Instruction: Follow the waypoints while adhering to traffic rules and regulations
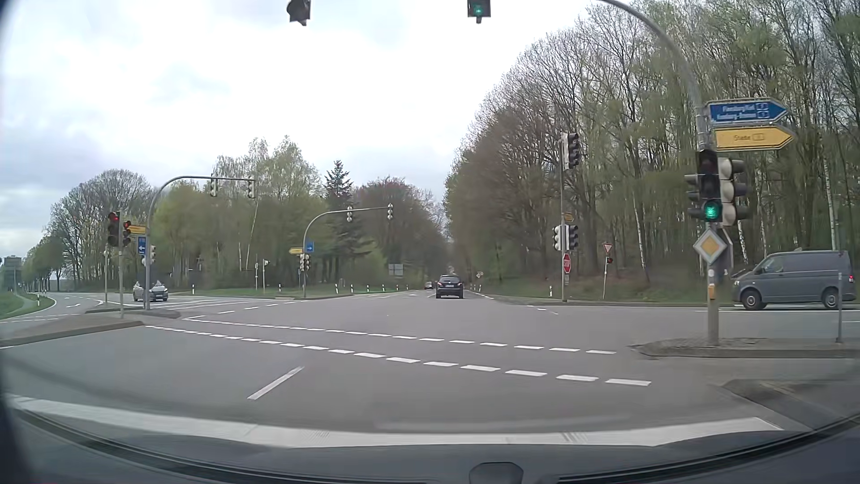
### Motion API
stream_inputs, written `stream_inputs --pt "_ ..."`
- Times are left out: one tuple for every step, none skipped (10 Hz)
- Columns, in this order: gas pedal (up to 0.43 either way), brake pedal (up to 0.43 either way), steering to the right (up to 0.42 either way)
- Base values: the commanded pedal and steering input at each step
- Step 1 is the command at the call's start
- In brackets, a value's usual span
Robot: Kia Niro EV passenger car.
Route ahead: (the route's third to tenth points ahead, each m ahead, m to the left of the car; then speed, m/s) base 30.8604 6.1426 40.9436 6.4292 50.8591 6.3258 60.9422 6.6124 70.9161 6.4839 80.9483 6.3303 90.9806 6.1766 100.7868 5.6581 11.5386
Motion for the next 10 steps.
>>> stream_inputs --pt "0.15 0.0 0.001" --pt "0.15 0.006 0.0" --pt "0.15 0.0 -0.001" --pt "0.15 0.0 -0.001" --pt "0.15 0.0 -0.001" --pt "0.15 0.0 -0.001" --pt "0.157 0.0 -0.001" --pt "0.157 0.0 -0.001" --pt "0.157 0.0 -0.001" --pt "0.157 0.006 -0.001"
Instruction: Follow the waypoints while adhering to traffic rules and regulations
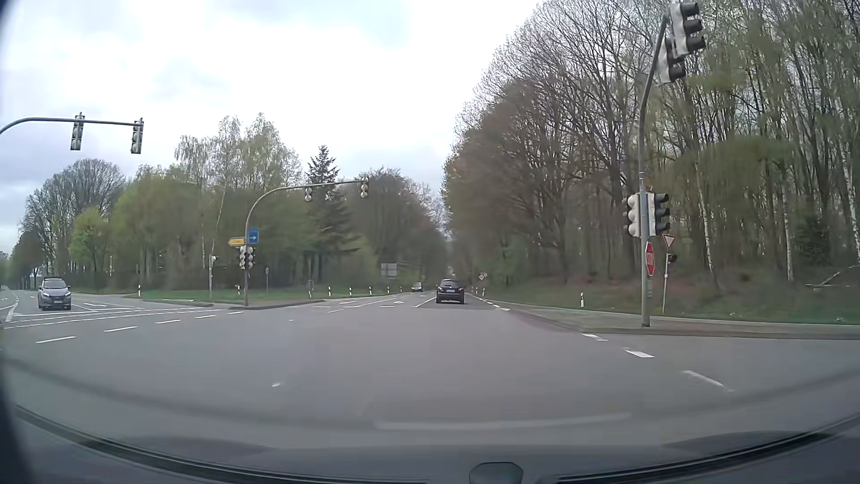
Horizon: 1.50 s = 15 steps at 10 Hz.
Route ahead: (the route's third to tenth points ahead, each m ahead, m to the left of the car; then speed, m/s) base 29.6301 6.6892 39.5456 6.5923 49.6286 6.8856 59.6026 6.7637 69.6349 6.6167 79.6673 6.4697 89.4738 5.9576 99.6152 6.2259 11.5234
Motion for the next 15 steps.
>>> stream_inputs --pt "0.157 0.0 -0.001" --pt "0.157 0.0 -0.001" --pt "0.157 0.0 -0.001" --pt "0.157 0.0 -0.001" --pt "0.157 0.0 -0.001" --pt "0.157 0.0 -0.001" --pt "0.157 0.0 -0.001" --pt "0.157 0.0 -0.001" --pt "0.157 0.0 -0.001" --pt "0.157 0.0 -0.001" --pt "0.157 0.0 -0.003" --pt "0.169 0.0 -0.004" --pt "0.169 0.006 -0.004" --pt "0.169 0.006 -0.003" --pt "0.169 0.0 -0.002"
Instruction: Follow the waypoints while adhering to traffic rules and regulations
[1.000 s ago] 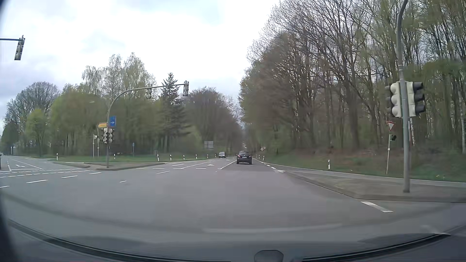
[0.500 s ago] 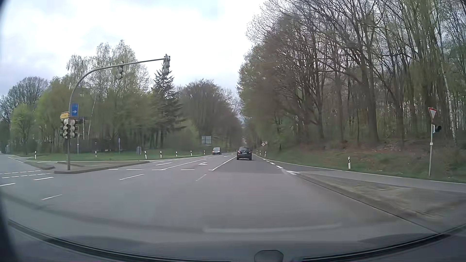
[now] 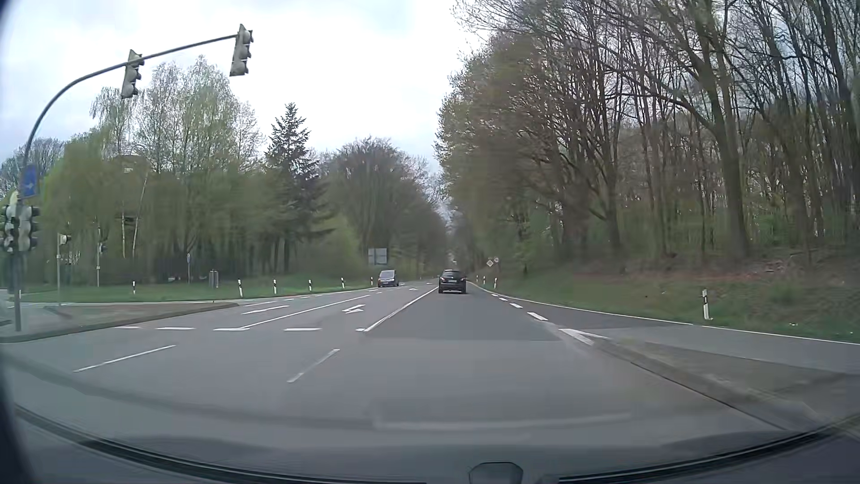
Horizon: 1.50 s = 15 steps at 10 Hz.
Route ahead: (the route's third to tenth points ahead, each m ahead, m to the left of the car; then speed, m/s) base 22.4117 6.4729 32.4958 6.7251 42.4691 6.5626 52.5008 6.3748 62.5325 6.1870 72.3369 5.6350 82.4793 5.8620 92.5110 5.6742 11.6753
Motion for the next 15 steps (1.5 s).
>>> stream_inputs --pt "0.169 0.0 -0.001" --pt "0.169 0.0 -0.001" --pt "0.169 0.006 -0.002" --pt "0.169 0.0 -0.001" --pt "0.169 0.006 -0.002" --pt "0.169 0.0 -0.002" --pt "0.169 0.0 -0.002" --pt "0.169 0.0 -0.001" --pt "0.169 0.0 -0.002" --pt "0.177 0.0 -0.002" --pt "0.177 0.0 -0.002" --pt "0.177 0.0 -0.002" --pt "0.177 0.0 -0.002" --pt "0.177 0.006 -0.002" --pt "0.177 0.0 -0.002"
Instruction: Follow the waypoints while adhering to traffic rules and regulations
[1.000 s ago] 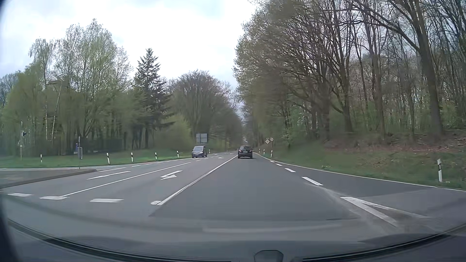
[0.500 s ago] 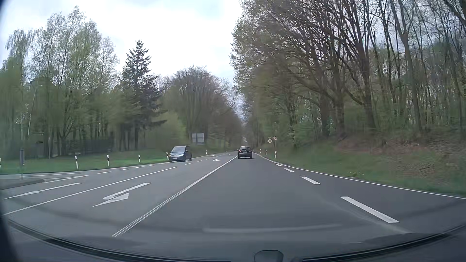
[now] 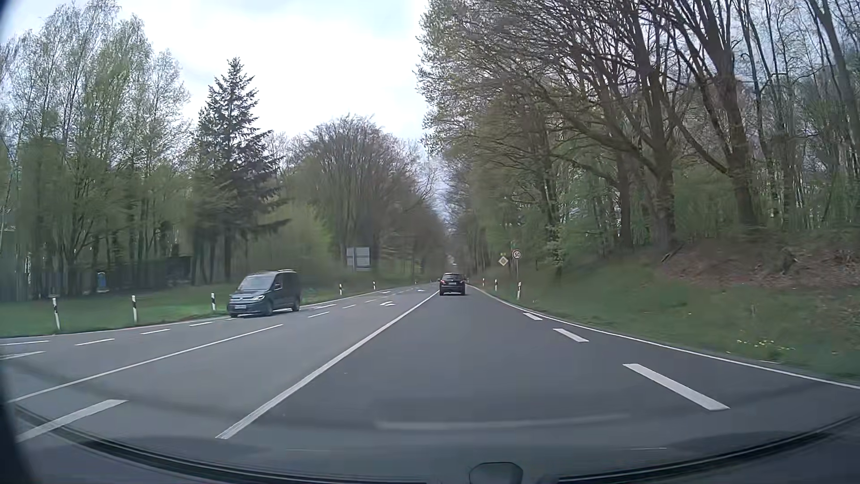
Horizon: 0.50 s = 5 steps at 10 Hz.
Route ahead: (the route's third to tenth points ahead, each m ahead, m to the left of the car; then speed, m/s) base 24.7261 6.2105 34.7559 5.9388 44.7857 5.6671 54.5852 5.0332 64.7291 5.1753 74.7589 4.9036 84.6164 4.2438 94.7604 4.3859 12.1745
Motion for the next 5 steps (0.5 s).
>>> stream_inputs --pt "0.177 0.0 -0.001" --pt "0.177 0.006 -0.001" --pt "0.177 0.0 -0.002" --pt "0.177 0.0 -0.002" --pt "0.177 0.0 -0.002"
